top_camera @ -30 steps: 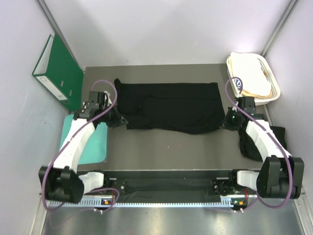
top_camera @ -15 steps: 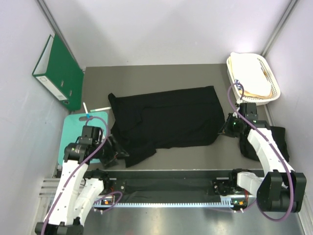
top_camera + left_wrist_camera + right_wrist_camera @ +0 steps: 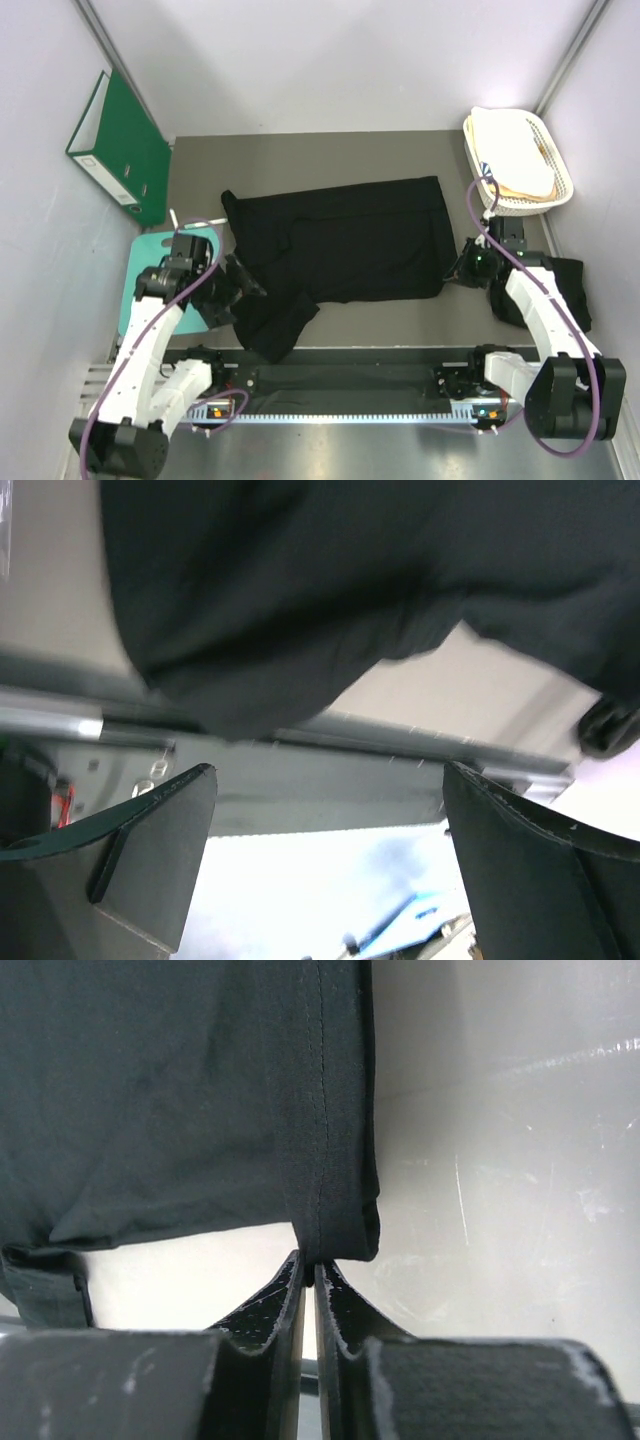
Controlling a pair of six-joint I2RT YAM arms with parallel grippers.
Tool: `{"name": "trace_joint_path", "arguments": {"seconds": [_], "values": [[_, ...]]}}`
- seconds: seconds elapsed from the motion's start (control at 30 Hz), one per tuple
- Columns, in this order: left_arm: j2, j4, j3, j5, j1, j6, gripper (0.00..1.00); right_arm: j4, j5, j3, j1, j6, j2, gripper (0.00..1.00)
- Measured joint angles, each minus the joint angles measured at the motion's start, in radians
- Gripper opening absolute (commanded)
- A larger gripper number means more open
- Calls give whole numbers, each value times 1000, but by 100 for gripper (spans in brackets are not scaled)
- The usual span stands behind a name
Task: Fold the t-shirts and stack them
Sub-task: Fold the flattened tshirt in 1/3 of the way
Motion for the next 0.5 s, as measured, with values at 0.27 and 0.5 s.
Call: {"name": "trace_joint_path", "arguments": {"seconds": [0.27, 0.5], "values": [[392, 203, 296, -111, 0, 82, 94, -34, 34, 51, 0, 10, 24, 51], [769, 334, 602, -254, 1, 157, 93, -34, 113, 127, -2, 26, 45, 60]]}}
